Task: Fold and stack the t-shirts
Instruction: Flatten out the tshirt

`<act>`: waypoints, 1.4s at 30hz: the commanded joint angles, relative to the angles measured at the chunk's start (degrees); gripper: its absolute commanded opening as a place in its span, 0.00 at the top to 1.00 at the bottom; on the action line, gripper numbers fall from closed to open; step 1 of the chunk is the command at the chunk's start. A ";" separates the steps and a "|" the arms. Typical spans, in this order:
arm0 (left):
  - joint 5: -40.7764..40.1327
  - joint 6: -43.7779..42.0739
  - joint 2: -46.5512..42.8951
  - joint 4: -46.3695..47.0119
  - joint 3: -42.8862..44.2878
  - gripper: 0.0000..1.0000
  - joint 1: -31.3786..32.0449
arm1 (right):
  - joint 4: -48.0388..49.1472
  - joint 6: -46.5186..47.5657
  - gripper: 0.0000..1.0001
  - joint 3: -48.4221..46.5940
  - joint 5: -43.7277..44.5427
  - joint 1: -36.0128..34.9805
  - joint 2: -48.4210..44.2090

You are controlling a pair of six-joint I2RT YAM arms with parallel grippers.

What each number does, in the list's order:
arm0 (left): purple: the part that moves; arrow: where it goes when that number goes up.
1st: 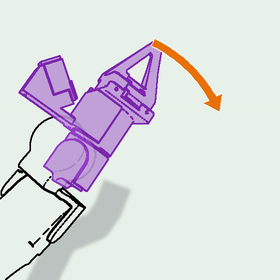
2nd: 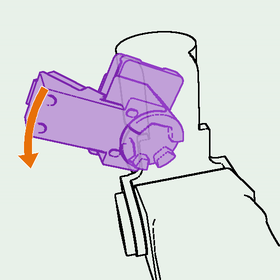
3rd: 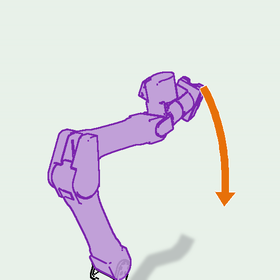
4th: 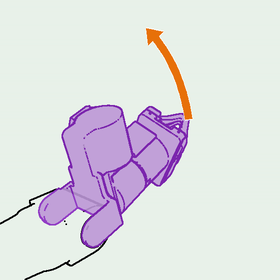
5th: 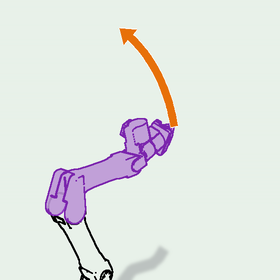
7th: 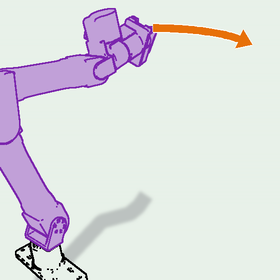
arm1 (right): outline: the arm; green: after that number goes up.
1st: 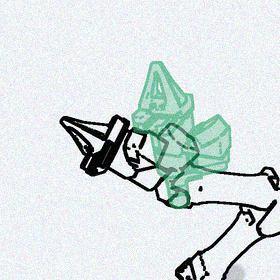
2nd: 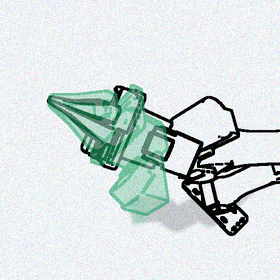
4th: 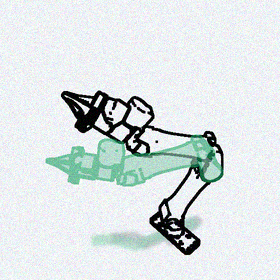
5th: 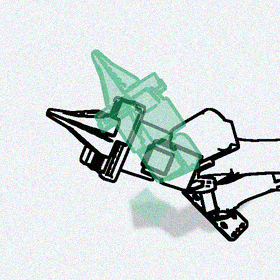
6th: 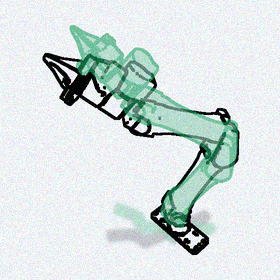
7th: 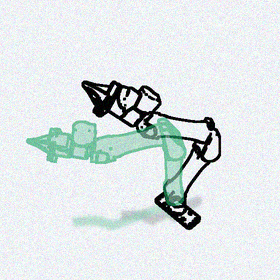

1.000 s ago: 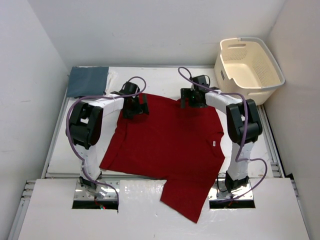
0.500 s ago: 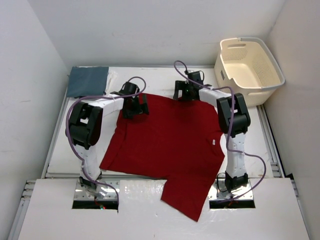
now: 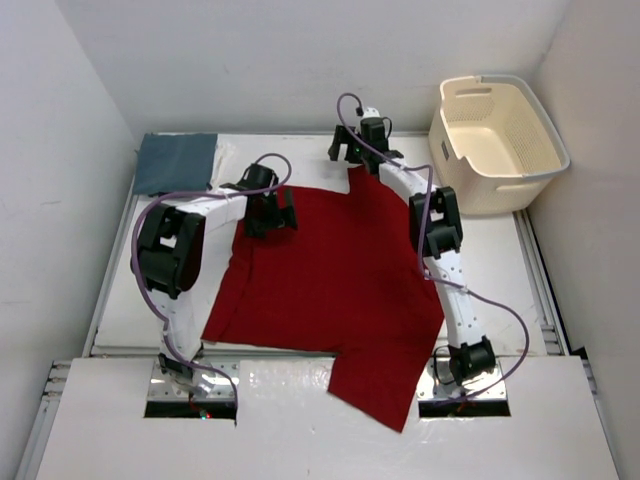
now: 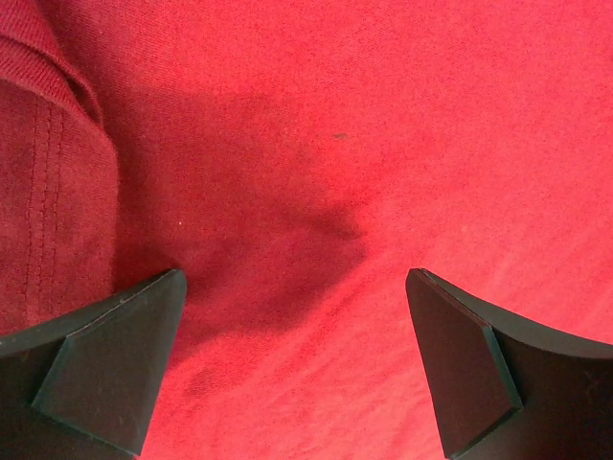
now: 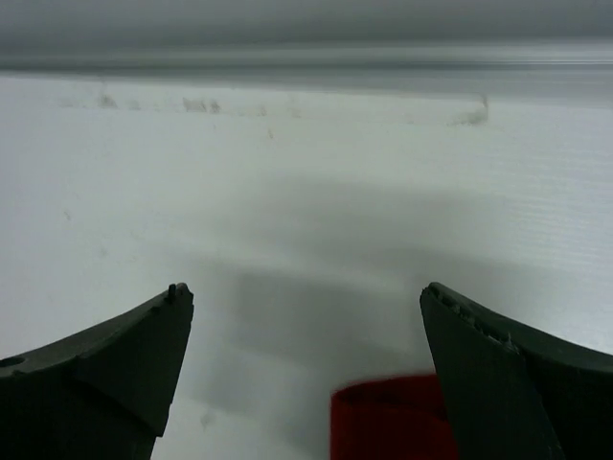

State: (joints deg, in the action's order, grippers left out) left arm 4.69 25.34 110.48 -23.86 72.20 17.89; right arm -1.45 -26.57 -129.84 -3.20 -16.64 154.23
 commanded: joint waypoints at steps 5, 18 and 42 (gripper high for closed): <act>-4.24 -0.29 -2.02 -3.56 3.91 0.00 -0.66 | -8.88 11.17 0.01 11.27 2.32 -0.32 -17.46; -14.79 1.73 -3.16 -6.91 4.70 0.00 -1.81 | -19.45 13.82 0.01 65.23 2.07 -2.95 -55.26; -23.40 -8.13 -4.85 -10.23 0.22 0.00 -2.95 | -18.67 12.59 0.01 81.42 4.87 -2.69 -54.48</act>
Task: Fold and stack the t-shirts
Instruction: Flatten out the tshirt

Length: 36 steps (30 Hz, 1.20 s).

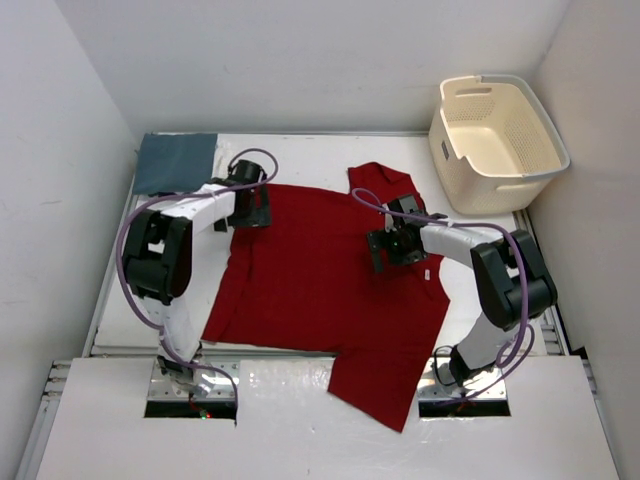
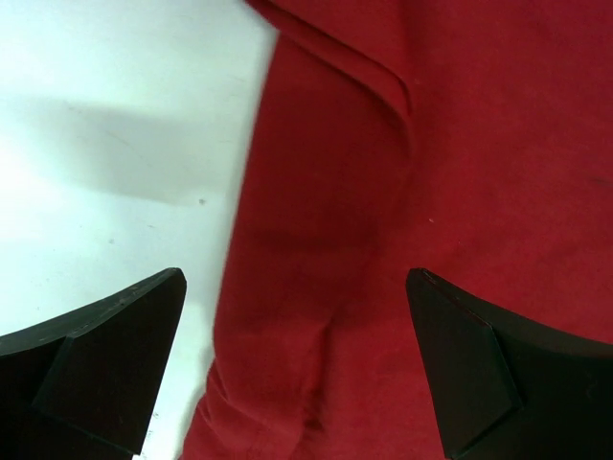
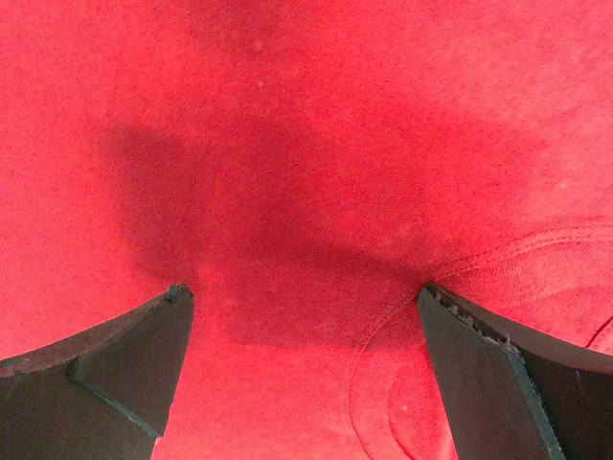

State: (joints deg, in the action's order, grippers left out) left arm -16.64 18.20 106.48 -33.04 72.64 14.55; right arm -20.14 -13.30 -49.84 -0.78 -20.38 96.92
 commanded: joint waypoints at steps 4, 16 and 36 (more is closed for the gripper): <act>-4.10 0.88 0.31 -1.77 -3.46 0.00 0.57 | -0.51 -0.85 0.01 -0.25 3.94 3.76 2.92; -14.11 4.91 2.86 -8.70 -0.40 0.00 -4.42 | -3.32 0.82 0.01 -4.99 7.18 10.98 4.32; -9.84 8.10 -3.97 -11.55 8.58 0.00 -20.36 | -2.62 3.54 0.01 -6.76 2.45 12.21 1.78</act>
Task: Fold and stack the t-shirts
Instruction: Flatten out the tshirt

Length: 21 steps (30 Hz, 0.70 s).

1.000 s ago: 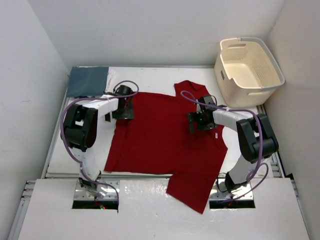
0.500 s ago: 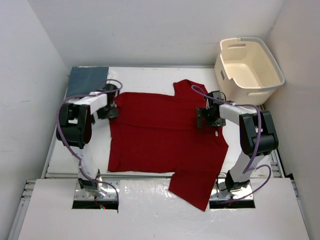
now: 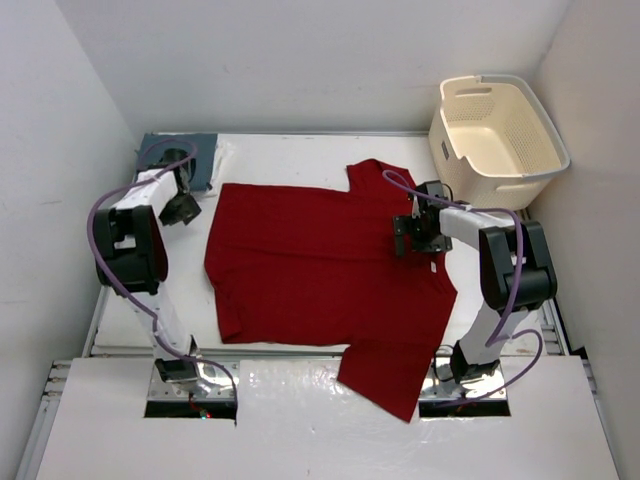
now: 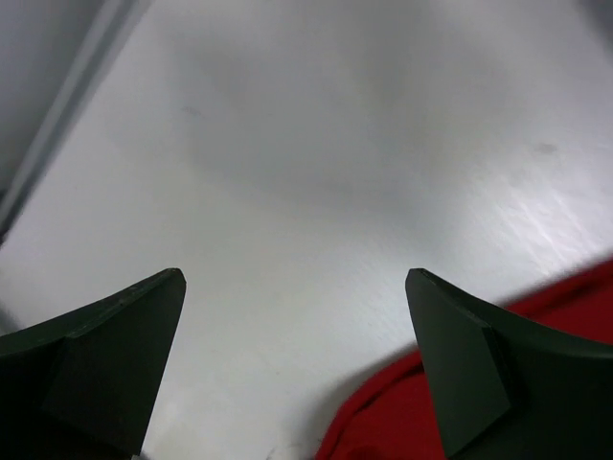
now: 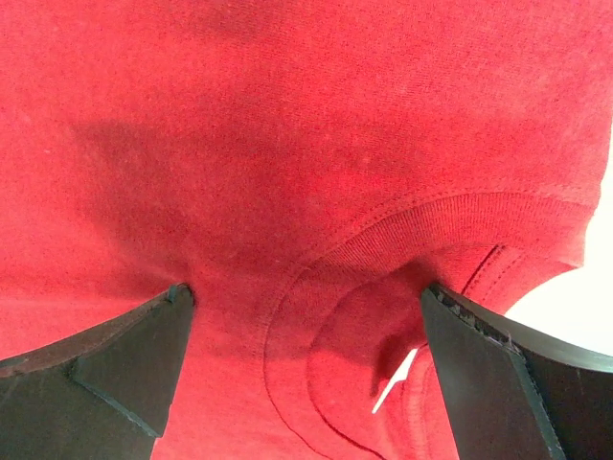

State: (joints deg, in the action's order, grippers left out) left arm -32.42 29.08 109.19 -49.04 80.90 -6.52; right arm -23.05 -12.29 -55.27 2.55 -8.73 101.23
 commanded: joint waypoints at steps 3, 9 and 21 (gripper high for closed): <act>17.55 -7.71 -13.81 12.37 -1.80 0.00 6.24 | 1.34 3.59 0.01 -1.60 -2.28 0.38 -5.68; 26.43 -9.31 -12.42 15.62 -0.04 0.00 16.37 | 0.73 4.21 0.01 -4.84 -2.81 0.12 -9.47; 29.17 -9.04 -0.13 19.67 -4.44 0.00 16.90 | 1.17 -0.45 0.01 -9.05 0.87 0.12 2.98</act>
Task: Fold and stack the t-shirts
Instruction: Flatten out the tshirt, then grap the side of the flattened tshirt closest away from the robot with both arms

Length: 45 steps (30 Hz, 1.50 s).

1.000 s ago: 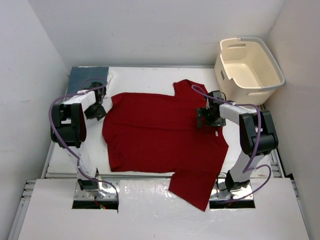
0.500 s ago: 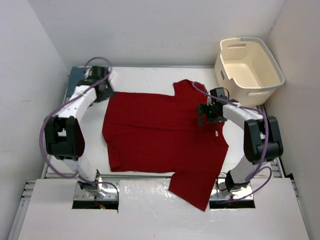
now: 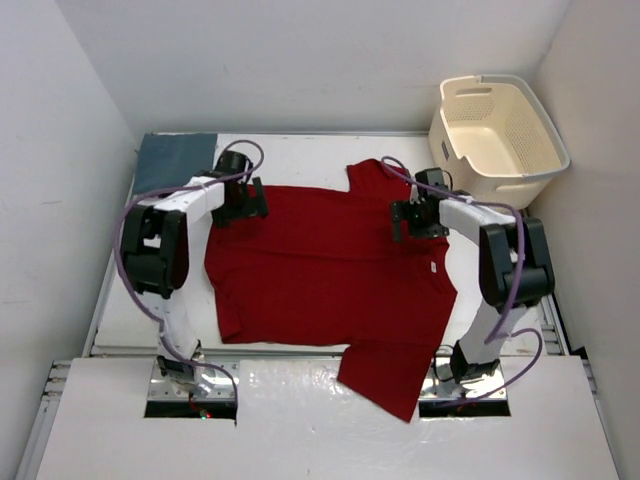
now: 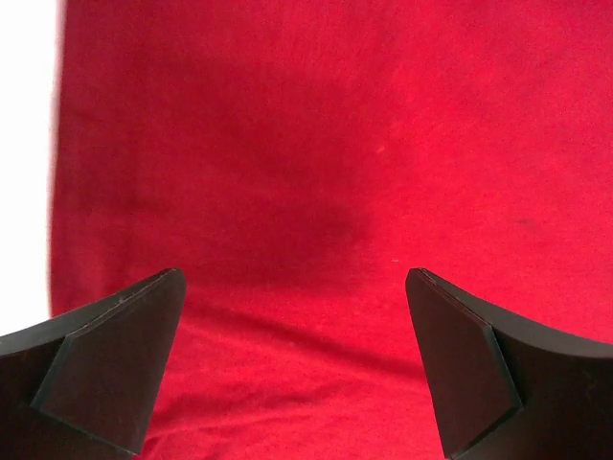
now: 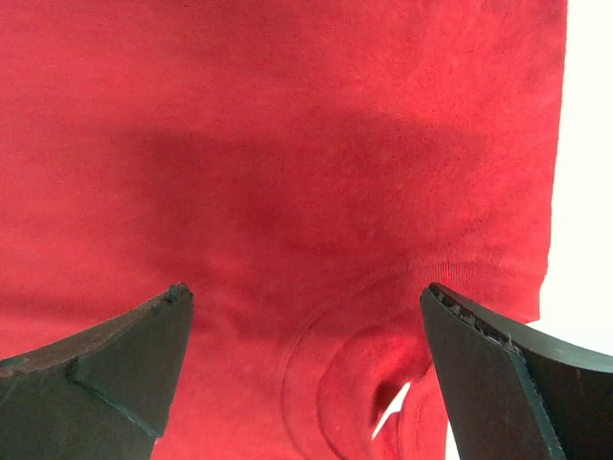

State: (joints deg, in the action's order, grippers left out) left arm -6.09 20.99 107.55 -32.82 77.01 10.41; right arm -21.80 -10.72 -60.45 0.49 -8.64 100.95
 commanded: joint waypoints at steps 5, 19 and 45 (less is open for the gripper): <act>2.04 -1.22 7.84 3.29 2.43 0.00 -0.13 | -2.89 -2.20 0.01 -10.03 5.92 0.47 12.50; 2.39 -5.43 26.83 -3.65 32.28 0.00 -4.09 | -18.97 0.78 0.01 -55.63 7.59 3.72 41.60; -11.85 7.22 -7.26 -18.16 -0.97 0.00 14.10 | -3.52 -2.46 0.01 -7.86 10.50 -1.99 -7.24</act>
State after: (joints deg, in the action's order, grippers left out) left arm -17.17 24.25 102.65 -47.90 80.34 22.96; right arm -28.99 -8.86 -72.93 8.45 -11.27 97.19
